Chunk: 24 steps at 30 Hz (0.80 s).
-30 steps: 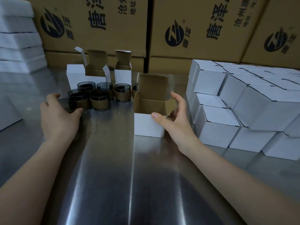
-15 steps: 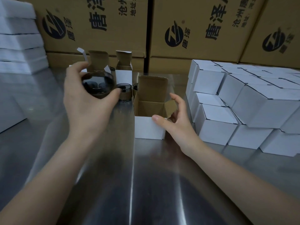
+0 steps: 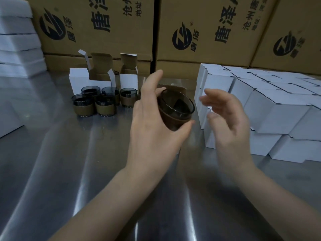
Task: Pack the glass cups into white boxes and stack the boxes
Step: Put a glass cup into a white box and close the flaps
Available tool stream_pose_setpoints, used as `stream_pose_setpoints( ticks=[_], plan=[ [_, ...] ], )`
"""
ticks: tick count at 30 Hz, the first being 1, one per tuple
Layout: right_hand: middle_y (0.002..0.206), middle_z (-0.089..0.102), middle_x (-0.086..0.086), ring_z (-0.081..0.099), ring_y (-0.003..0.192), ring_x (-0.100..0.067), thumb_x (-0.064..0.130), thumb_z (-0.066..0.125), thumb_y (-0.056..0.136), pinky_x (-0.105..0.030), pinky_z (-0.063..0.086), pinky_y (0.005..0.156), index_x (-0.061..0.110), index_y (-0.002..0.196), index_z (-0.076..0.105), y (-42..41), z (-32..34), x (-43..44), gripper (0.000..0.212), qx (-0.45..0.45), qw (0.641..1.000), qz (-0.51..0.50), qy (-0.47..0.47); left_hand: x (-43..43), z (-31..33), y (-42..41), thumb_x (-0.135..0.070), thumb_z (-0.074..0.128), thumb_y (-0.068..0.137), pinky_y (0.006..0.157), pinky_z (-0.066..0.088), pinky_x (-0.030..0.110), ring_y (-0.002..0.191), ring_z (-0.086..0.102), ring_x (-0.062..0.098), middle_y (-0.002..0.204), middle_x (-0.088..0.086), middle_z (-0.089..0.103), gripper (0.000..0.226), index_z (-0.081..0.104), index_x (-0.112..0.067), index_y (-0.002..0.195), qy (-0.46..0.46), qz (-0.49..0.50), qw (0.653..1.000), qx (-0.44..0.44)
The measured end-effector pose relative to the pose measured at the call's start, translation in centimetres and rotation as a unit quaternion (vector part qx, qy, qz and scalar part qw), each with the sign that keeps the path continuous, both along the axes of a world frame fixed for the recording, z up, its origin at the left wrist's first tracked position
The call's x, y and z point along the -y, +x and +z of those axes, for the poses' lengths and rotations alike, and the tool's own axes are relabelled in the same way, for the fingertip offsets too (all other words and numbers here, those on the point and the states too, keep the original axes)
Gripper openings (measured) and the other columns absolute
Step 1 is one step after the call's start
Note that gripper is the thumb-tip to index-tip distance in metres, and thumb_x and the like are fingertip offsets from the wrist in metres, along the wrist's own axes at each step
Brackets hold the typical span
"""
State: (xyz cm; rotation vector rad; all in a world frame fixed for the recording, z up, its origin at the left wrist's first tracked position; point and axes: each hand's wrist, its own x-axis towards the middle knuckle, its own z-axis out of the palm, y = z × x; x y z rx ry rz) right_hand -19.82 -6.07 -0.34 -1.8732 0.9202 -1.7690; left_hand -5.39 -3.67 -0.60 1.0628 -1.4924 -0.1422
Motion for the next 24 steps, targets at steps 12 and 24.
stream_pose_setpoints(
  ticks=[12,24],
  plan=[
    [0.103,0.069,0.016,0.064,0.097,-0.002,0.053,0.081,0.062,-0.021,0.052,0.083,0.032,0.117,0.066,0.8,3.7,0.0,0.061,-0.159,0.974,0.065,0.149,0.4,-1.7,0.3,-0.042,0.078,0.069,0.086,0.047,0.015,0.112,0.057,0.013,0.114,-0.009,0.054,0.092,0.021,-0.038,0.141,-0.035,-0.011,0.999,-0.001],
    [0.091,0.074,0.006,0.066,0.091,-0.011,0.025,0.063,0.075,-0.026,0.051,0.078,0.022,0.100,0.072,-1.3,2.5,2.8,0.027,0.055,0.972,0.119,0.197,2.6,-3.2,1.7,-0.050,0.085,0.057,0.116,0.026,0.021,0.142,0.027,0.010,0.149,-0.004,0.025,0.114,0.019,-0.025,0.146,-0.004,-0.060,0.997,-0.039]
  ],
)
